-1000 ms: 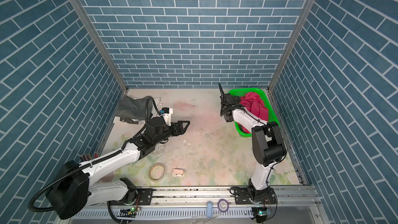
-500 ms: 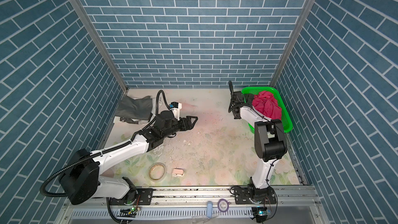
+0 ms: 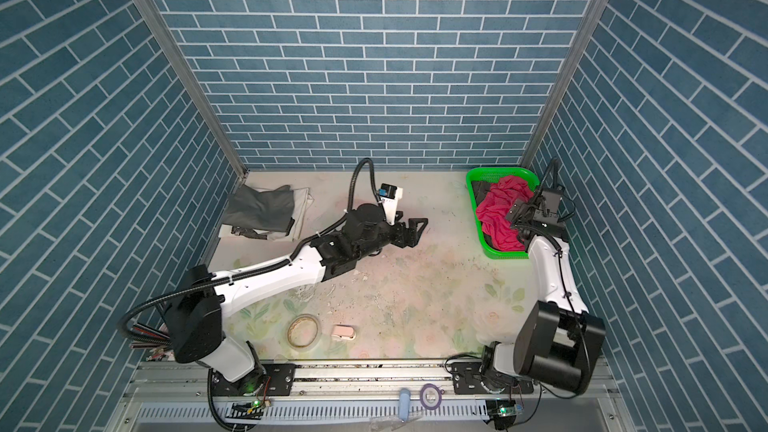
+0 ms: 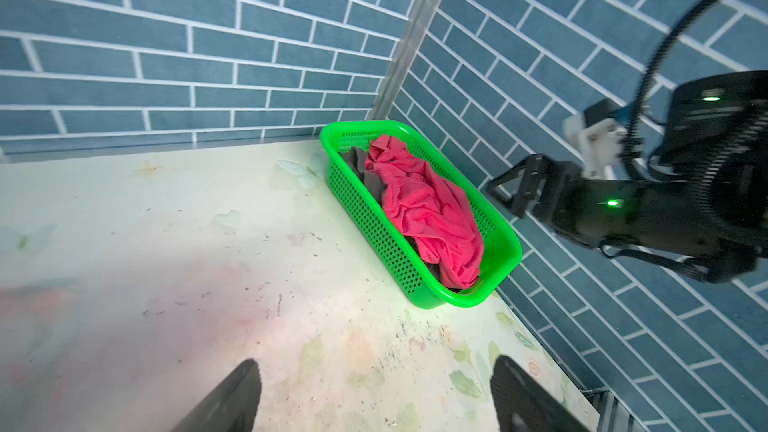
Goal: Fold and stack the t-shirts
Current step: 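Lift the magenta t-shirt out and drag it onto the table with the right gripper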
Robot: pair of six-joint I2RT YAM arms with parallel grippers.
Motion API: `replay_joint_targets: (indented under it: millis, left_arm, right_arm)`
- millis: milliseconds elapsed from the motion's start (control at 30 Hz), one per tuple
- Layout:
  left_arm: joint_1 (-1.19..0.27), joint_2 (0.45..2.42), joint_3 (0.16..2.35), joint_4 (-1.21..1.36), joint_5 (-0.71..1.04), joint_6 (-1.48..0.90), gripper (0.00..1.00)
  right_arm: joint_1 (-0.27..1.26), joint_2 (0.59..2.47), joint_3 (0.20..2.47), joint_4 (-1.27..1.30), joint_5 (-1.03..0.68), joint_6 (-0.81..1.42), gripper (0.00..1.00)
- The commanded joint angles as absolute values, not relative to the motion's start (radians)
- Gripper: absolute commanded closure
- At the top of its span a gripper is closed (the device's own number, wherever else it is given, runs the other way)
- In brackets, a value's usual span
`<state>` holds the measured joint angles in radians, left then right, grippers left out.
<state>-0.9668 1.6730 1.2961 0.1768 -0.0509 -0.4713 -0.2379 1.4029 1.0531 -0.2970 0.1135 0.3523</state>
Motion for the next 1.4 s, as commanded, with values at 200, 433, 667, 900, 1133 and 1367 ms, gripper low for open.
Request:
replay_joint_targets:
  millis: [200, 433, 667, 900, 1133, 1367]
  left_arm:
    - [-1.039, 1.747, 1.388, 0.097, -0.064, -0.4, 0.12]
    - [-1.037, 1.727, 1.388, 0.063, -0.097, -0.391, 0.12]
    - [-0.998, 1.682, 1.441, -0.013, -0.103, -0.381, 0.12]
    - [-0.892, 1.482, 1.336, 0.015, -0.099, -0.41, 0.12]
    - [-0.766, 1.237, 1.224, -0.005, -0.122, -0.436, 0.12]
    - [-0.671, 1.043, 1.118, -0.009, -0.142, -0.469, 0.12]
  right_arm:
    - [-0.274, 1.652, 1.133, -0.319, -0.01, 0.429, 0.39]
    - [-0.259, 1.469, 1.175, -0.327, -0.05, 0.412, 0.9]
    - [-0.251, 1.265, 1.234, -0.284, -0.137, 0.393, 1.0]
    - [0.006, 1.238, 1.489, -0.294, -0.223, 0.321, 1.0]
    - [0.457, 1.254, 1.713, -0.101, -0.359, 0.279, 0.98]
    - [0.431, 1.471, 1.755, -0.162, -0.229, 0.399, 0.91]
